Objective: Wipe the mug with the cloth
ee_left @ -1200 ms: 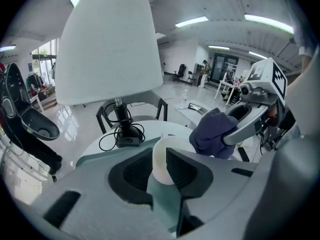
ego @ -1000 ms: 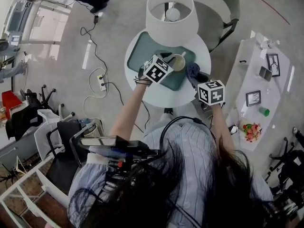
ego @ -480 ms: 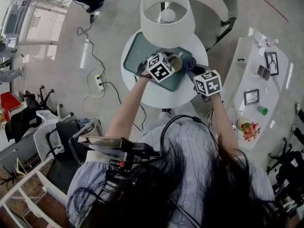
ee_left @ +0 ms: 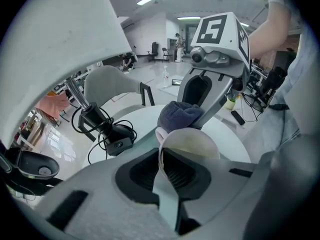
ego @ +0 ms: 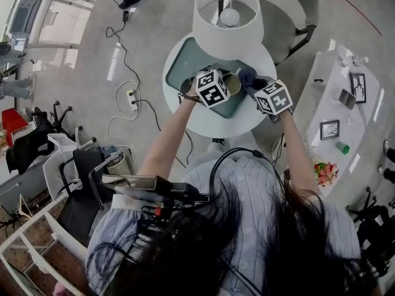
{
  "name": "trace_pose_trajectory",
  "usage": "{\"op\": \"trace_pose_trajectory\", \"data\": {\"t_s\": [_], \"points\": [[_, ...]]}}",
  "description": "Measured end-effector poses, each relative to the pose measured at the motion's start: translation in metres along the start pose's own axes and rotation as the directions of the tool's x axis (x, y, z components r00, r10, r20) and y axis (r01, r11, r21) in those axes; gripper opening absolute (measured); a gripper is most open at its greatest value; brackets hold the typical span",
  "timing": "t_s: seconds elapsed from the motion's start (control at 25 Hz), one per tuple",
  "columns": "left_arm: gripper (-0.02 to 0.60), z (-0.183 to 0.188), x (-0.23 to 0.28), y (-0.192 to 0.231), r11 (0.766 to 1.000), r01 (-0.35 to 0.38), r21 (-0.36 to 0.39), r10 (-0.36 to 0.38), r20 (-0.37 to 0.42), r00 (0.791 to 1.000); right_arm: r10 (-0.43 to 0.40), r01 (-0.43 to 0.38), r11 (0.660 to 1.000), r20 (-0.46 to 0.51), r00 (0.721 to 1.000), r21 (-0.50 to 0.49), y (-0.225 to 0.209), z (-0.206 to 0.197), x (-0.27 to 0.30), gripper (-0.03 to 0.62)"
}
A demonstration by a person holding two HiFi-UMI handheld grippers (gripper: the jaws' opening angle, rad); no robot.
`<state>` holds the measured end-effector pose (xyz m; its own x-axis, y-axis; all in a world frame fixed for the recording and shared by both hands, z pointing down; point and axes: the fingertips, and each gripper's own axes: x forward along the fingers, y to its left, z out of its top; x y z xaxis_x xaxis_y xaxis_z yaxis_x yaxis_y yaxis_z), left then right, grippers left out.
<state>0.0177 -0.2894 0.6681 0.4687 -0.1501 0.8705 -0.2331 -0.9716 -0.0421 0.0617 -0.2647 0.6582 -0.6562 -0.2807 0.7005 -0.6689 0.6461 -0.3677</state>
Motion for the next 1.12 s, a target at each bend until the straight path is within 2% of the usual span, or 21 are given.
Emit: {"op": "trace_pose_trajectory", "data": {"t_s": [0.08, 0.16, 0.4, 0.52, 0.68, 0.84, 1.0, 1.12], "points": [[0.043, -0.004, -0.002, 0.0, 0.999, -0.019, -0.036, 0.019, -0.001, 1.0, 0.006, -0.006, 1.0, -0.006, 1.0, -0.008, 0.003, 0.001, 0.003, 0.098], [0.043, -0.007, -0.005, 0.002, 0.993, -0.053, -0.102, 0.054, -0.002, 0.999, -0.011, 0.011, 1.0, -0.001, 1.0, -0.003, 0.005, 0.003, 0.005, 0.098], [0.041, -0.021, -0.013, 0.002, 0.95, -0.12, -0.288, 0.119, -0.022, 0.993, -0.052, 0.051, 0.998, 0.019, 0.998, 0.045, 0.013, 0.001, 0.007, 0.098], [0.041, -0.031, -0.019, 0.004, 0.909, -0.151, -0.388, 0.145, -0.045, 0.988, -0.061, 0.06, 0.997, 0.023, 0.998, 0.053, 0.021, -0.002, 0.008, 0.098], [0.041, -0.043, -0.027, 0.002, 0.861, -0.203, -0.467, 0.193, -0.07, 0.979, -0.073, 0.071, 0.994, 0.03, 0.997, 0.079, 0.034, -0.007, 0.01, 0.098], [0.041, -0.057, -0.034, 0.001, 0.787, -0.244, -0.566, 0.234, -0.092, 0.968, -0.085, 0.08, 0.991, 0.041, 0.996, 0.106, 0.046, -0.009, 0.013, 0.098], [0.041, -0.063, -0.035, 0.001, 0.725, -0.288, -0.626, 0.27, -0.126, 0.955, -0.097, 0.091, 0.987, 0.043, 0.994, 0.13, 0.054, -0.016, 0.014, 0.098], [0.041, -0.067, -0.038, 0.001, 0.654, -0.306, -0.691, 0.288, -0.146, 0.946, -0.098, 0.091, 0.985, 0.041, 0.994, 0.144, 0.062, -0.023, 0.013, 0.098]]}}
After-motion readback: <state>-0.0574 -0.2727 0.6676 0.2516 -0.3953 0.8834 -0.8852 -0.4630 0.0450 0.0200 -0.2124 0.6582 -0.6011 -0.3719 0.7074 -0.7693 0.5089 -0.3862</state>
